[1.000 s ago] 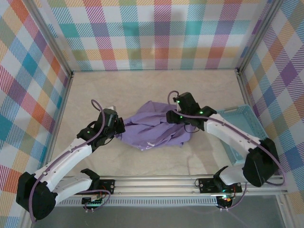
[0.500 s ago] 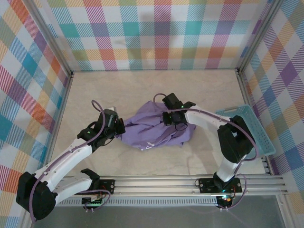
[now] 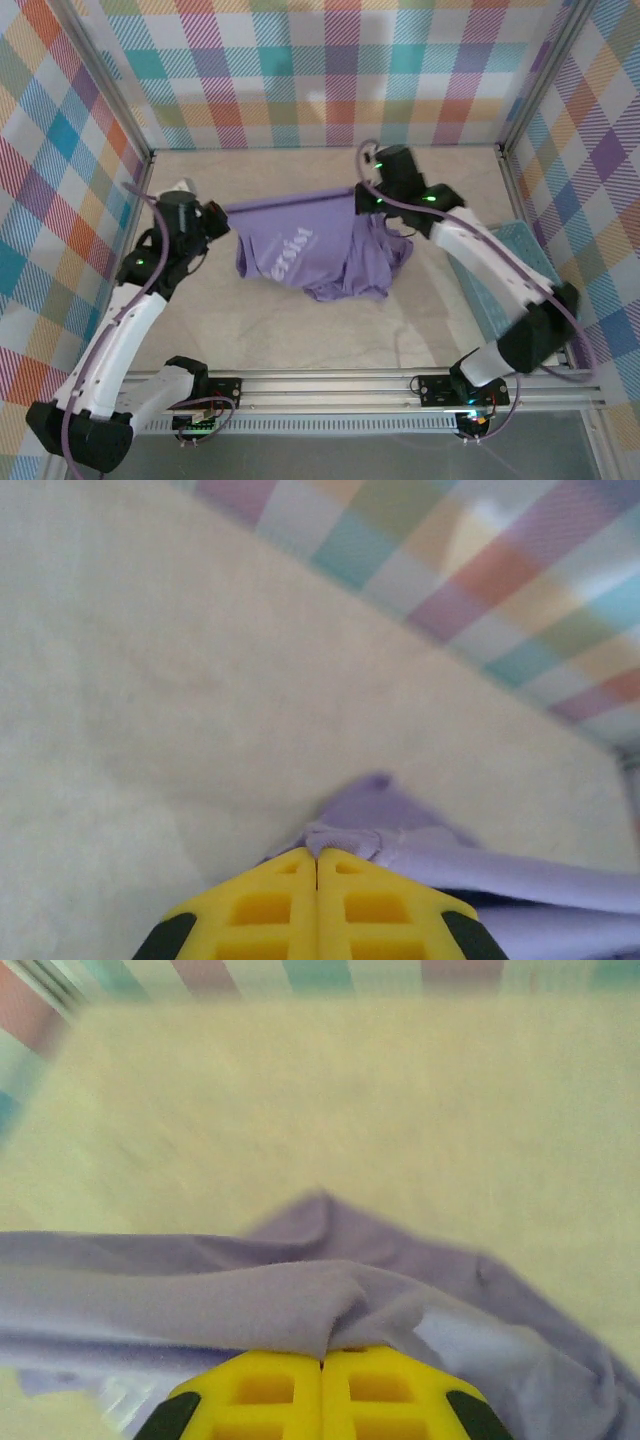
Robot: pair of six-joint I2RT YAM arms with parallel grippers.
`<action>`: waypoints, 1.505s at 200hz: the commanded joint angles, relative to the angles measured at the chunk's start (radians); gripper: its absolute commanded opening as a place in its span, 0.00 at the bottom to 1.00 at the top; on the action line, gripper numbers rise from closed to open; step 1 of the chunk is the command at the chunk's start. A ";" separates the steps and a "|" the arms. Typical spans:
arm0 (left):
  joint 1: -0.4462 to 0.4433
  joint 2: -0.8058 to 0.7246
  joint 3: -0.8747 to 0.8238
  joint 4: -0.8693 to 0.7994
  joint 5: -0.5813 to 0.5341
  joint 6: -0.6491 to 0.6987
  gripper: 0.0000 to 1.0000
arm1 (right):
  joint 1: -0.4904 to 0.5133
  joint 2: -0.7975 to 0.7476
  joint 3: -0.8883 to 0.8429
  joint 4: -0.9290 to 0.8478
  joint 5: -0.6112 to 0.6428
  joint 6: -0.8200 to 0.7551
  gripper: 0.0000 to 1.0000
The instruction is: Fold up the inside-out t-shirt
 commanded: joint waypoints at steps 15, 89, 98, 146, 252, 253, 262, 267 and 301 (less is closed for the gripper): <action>0.028 -0.095 0.000 0.057 0.126 -0.030 0.00 | -0.017 -0.240 -0.034 0.031 -0.111 -0.033 0.00; 0.015 0.137 -0.414 0.111 0.349 0.018 0.00 | 0.025 -0.265 -0.770 0.206 -0.248 0.173 0.07; 0.013 0.158 -0.425 0.111 0.352 0.032 0.00 | 0.040 -0.258 -0.776 0.182 -0.223 0.158 0.21; 0.005 0.123 -0.433 0.126 0.338 0.044 0.00 | 0.067 -0.223 -0.541 0.009 -0.048 -0.028 0.50; -0.023 -0.023 -0.459 0.126 0.332 0.052 0.03 | 0.309 0.190 -0.381 -0.009 0.211 -0.124 0.66; -0.023 -0.024 -0.459 0.125 0.332 0.052 0.03 | 0.309 0.191 -0.381 -0.009 0.212 -0.125 0.66; -0.023 -0.026 -0.459 0.127 0.330 0.055 0.03 | 0.309 0.215 -0.371 -0.014 0.217 -0.123 0.61; -0.023 -0.024 -0.461 0.126 0.330 0.053 0.03 | 0.309 0.222 -0.367 -0.012 0.216 -0.124 0.57; -0.024 -0.010 -0.462 0.131 0.333 0.057 0.03 | 0.309 0.227 -0.338 -0.014 0.204 -0.120 0.20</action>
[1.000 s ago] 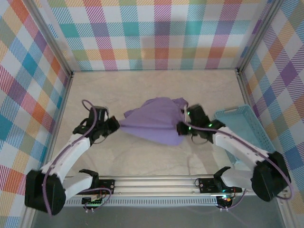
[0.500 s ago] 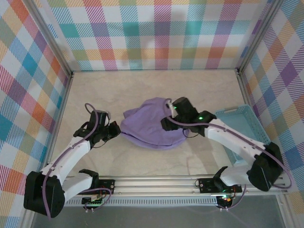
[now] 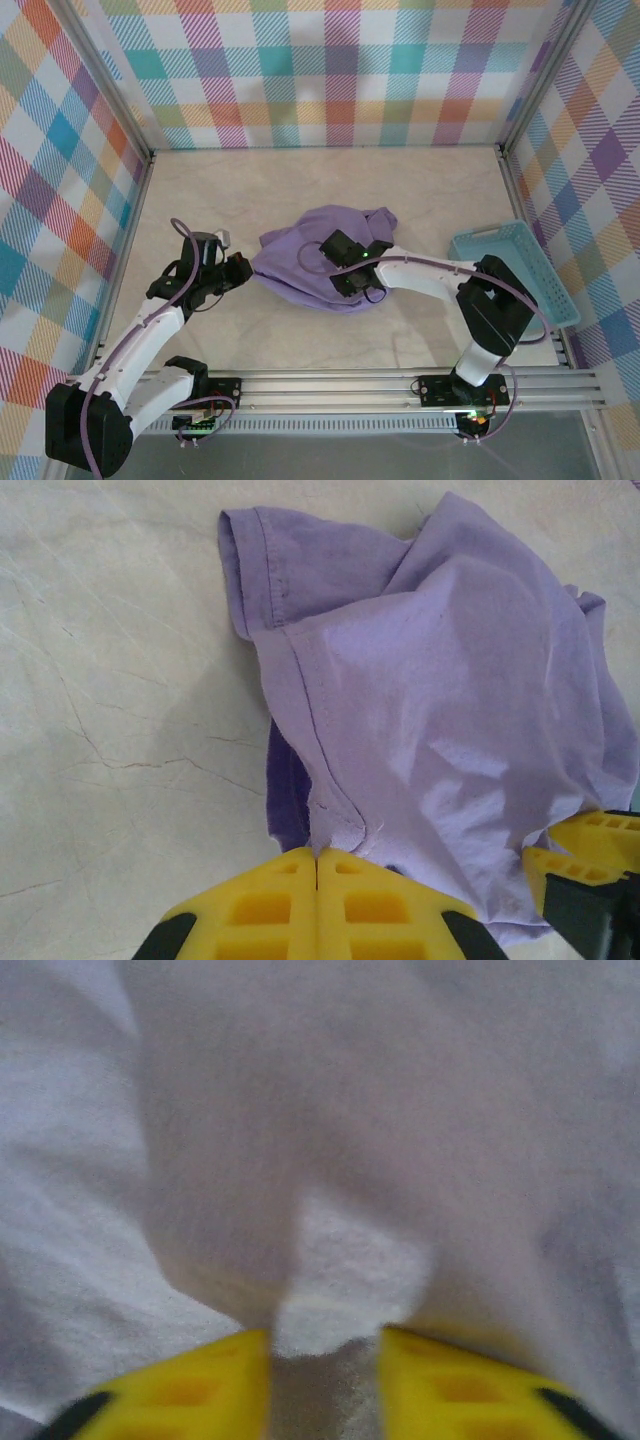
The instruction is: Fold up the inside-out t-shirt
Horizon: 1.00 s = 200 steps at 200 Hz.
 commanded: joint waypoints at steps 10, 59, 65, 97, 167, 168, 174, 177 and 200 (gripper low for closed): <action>-0.010 0.007 -0.009 0.002 0.005 0.024 0.03 | -0.002 -0.023 0.057 -0.029 0.038 0.012 0.11; -0.011 0.018 -0.005 0.001 0.005 0.031 0.03 | -0.013 -0.081 0.069 -0.033 0.067 0.015 0.00; -0.011 0.016 -0.005 0.002 0.006 0.031 0.03 | -0.017 -0.083 0.069 -0.033 0.060 0.016 0.00; -0.012 0.005 -0.003 0.005 0.010 0.030 0.03 | -0.047 -0.064 0.059 0.001 0.029 0.011 0.33; -0.013 0.005 -0.005 -0.001 0.011 0.035 0.03 | -0.087 0.076 0.151 0.009 -0.066 -0.028 0.44; -0.013 0.005 -0.004 -0.001 0.011 0.035 0.03 | -0.087 0.077 0.153 0.008 -0.066 -0.028 0.42; -0.013 0.005 -0.005 -0.003 0.008 0.036 0.03 | -0.087 0.085 0.160 0.006 -0.075 -0.030 0.35; -0.014 0.004 -0.005 -0.004 0.006 0.036 0.03 | -0.087 0.089 0.164 0.005 -0.079 -0.030 0.32; -0.014 0.002 -0.004 -0.012 -0.009 0.039 0.03 | -0.087 0.082 0.174 -0.003 -0.080 -0.027 0.06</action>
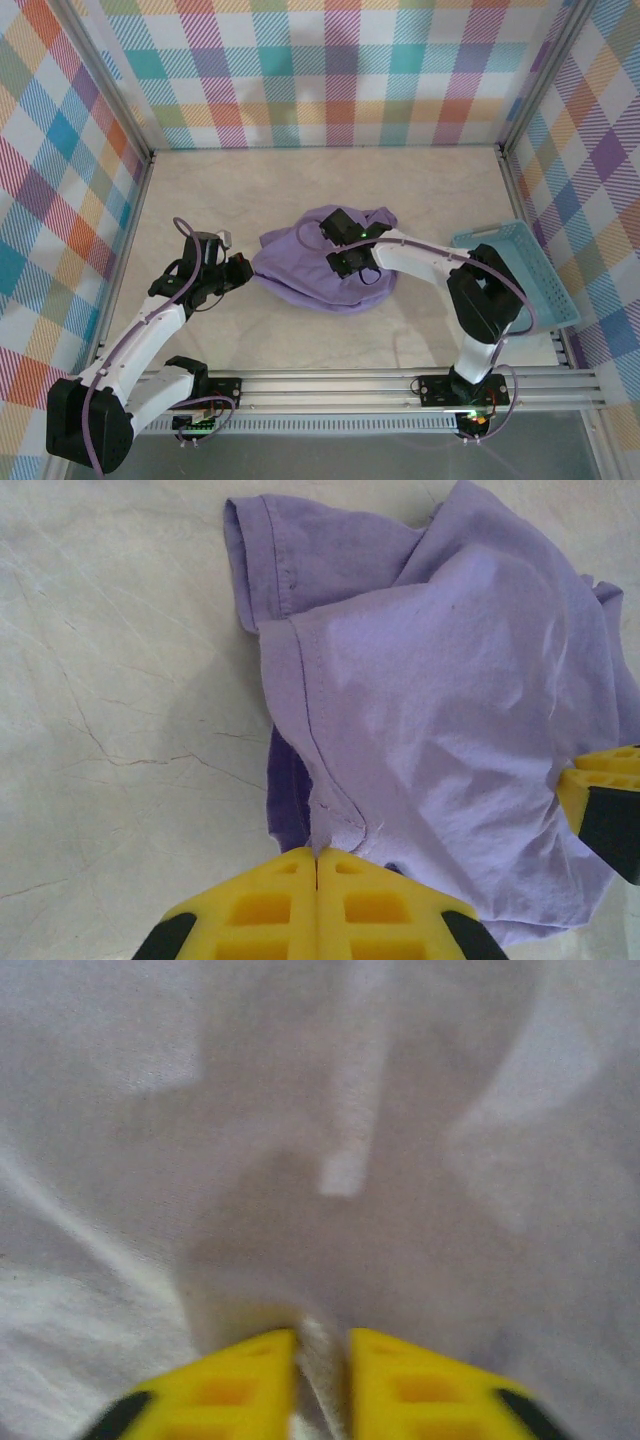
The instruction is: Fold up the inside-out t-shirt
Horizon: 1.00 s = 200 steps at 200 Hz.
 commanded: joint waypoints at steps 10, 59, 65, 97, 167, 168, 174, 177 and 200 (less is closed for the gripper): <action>-0.013 -0.022 -0.003 -0.017 -0.018 0.027 0.03 | 0.000 -0.019 0.040 -0.020 -0.011 -0.001 0.00; -0.013 -0.004 0.024 -0.053 -0.097 0.029 0.06 | -0.001 -0.247 0.018 -0.077 0.069 0.009 0.00; -0.013 0.007 0.030 -0.054 -0.107 0.029 0.07 | -0.001 -0.275 0.014 -0.079 0.066 0.003 0.00; -0.013 0.148 0.106 -0.039 -0.122 0.035 0.07 | -0.074 -0.273 0.066 -0.105 0.007 -0.007 0.00; -0.165 0.410 0.373 -0.242 -0.411 0.034 0.39 | -0.282 -0.055 0.242 -0.098 -0.059 0.046 0.00; -0.174 0.407 0.374 -0.244 -0.420 0.032 0.39 | -0.283 -0.052 0.243 -0.097 -0.060 0.047 0.00; -0.222 0.386 0.383 -0.255 -0.458 0.022 0.42 | -0.286 -0.039 0.247 -0.096 -0.065 0.049 0.00; -0.250 0.376 0.386 -0.260 -0.475 0.014 0.43 | -0.287 -0.033 0.247 -0.095 -0.066 0.049 0.00; -0.422 0.310 0.373 -0.197 -0.466 -0.033 0.48 | -0.289 -0.013 0.237 -0.080 -0.051 0.055 0.00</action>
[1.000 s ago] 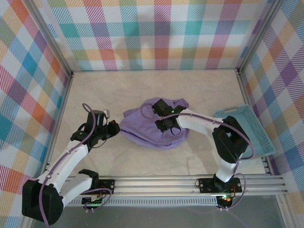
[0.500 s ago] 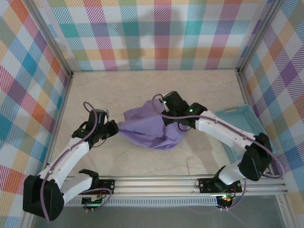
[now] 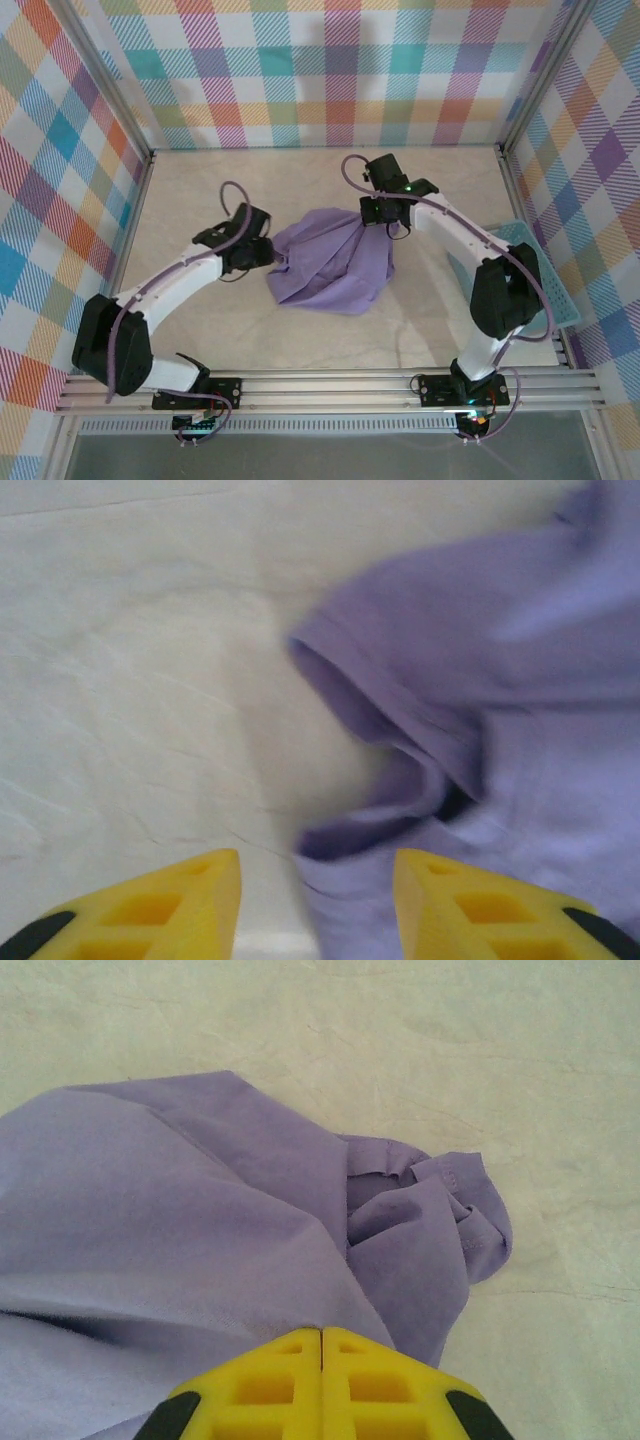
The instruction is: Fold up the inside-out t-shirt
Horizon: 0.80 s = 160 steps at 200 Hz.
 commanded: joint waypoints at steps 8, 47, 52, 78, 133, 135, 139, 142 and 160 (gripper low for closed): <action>-0.185 -0.075 0.010 0.027 -0.031 -0.050 0.49 | 0.004 0.016 0.014 0.002 0.002 0.028 0.00; -0.309 0.176 0.099 0.051 0.017 -0.058 0.43 | -0.007 0.009 -0.002 0.016 -0.012 0.034 0.00; -0.312 0.208 0.112 0.051 0.028 -0.065 0.41 | -0.007 0.007 -0.006 0.018 -0.013 0.035 0.00; -0.321 0.296 0.113 0.144 0.087 -0.104 0.41 | -0.007 -0.013 -0.036 0.026 -0.022 0.032 0.00; -0.322 0.391 0.137 0.165 0.029 -0.120 0.48 | -0.007 -0.042 -0.097 0.050 -0.033 0.032 0.00; -0.322 0.393 0.137 0.164 0.027 -0.121 0.48 | -0.007 -0.042 -0.099 0.049 -0.033 0.032 0.00; -0.323 0.396 0.136 0.167 0.024 -0.122 0.48 | -0.007 -0.044 -0.103 0.051 -0.033 0.032 0.00; -0.321 0.398 0.134 0.168 0.020 -0.123 0.48 | -0.007 -0.045 -0.106 0.053 -0.033 0.032 0.00; -0.321 0.412 0.136 0.172 0.009 -0.123 0.43 | -0.007 -0.055 -0.128 0.063 -0.031 0.035 0.00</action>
